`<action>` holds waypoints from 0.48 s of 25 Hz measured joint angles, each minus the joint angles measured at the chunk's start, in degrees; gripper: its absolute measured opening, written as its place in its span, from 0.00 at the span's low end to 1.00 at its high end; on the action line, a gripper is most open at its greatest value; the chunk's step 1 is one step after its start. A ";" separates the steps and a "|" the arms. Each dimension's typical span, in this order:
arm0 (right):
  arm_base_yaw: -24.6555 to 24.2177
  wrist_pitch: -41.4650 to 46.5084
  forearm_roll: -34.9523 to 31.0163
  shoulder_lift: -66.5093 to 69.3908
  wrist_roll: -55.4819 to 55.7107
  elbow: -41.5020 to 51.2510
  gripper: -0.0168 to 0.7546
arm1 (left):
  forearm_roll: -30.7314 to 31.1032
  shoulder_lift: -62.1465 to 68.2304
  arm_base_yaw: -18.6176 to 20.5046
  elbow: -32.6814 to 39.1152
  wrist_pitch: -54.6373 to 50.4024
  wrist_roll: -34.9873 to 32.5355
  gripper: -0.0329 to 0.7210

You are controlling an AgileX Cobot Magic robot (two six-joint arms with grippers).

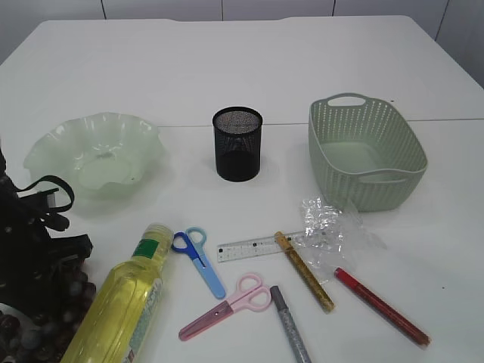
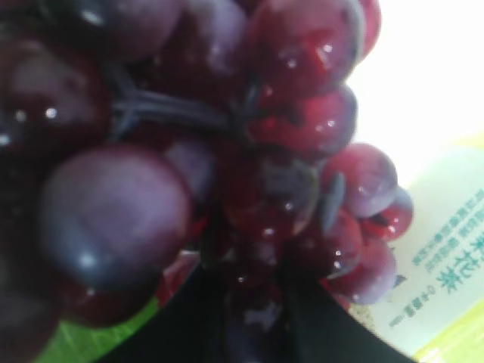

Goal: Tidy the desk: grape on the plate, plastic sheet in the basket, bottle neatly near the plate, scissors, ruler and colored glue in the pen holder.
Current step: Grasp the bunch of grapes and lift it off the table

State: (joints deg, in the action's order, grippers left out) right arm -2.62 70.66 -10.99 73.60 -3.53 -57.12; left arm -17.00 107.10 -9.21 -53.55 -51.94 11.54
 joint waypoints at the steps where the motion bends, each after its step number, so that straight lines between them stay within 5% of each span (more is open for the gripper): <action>1: 0.00 0.00 0.00 0.00 0.00 0.00 0.71 | 0.12 0.00 0.00 0.00 -0.12 0.00 0.16; 12: 0.00 0.00 -0.75 0.00 0.00 0.00 0.71 | 4.71 -4.36 0.00 0.00 -2.57 -0.12 0.15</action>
State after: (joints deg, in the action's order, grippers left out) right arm -2.62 70.66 -11.75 73.60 -3.53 -57.12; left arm -12.29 102.74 -9.21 -53.55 -54.51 11.43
